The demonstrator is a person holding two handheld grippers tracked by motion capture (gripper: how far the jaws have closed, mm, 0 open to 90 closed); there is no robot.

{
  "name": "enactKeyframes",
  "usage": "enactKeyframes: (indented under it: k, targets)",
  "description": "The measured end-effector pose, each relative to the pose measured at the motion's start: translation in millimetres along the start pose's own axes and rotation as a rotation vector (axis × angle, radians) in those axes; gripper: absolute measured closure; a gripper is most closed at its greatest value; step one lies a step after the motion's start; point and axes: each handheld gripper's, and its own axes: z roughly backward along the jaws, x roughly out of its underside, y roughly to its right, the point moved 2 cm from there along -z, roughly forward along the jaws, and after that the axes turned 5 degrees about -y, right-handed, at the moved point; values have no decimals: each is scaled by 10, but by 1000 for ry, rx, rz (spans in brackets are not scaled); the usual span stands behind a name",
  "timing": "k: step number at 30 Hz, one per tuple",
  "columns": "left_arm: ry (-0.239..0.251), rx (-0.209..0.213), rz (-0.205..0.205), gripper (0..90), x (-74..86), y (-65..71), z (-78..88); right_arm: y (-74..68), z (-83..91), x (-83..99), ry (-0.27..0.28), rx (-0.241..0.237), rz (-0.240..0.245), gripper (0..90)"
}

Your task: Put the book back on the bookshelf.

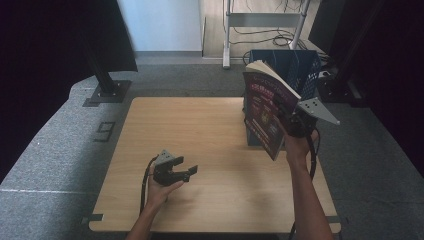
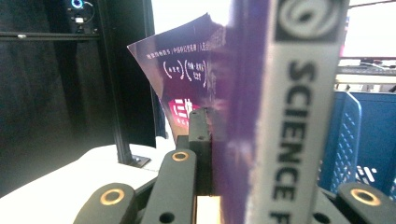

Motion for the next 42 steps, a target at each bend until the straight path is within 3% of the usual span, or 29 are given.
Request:
enactKeyframes:
  k: [42]
  targets:
    - [-4, 2, 5, 240, 0, -23, -1, 297, -153, 67, 10, 97, -32, 817]
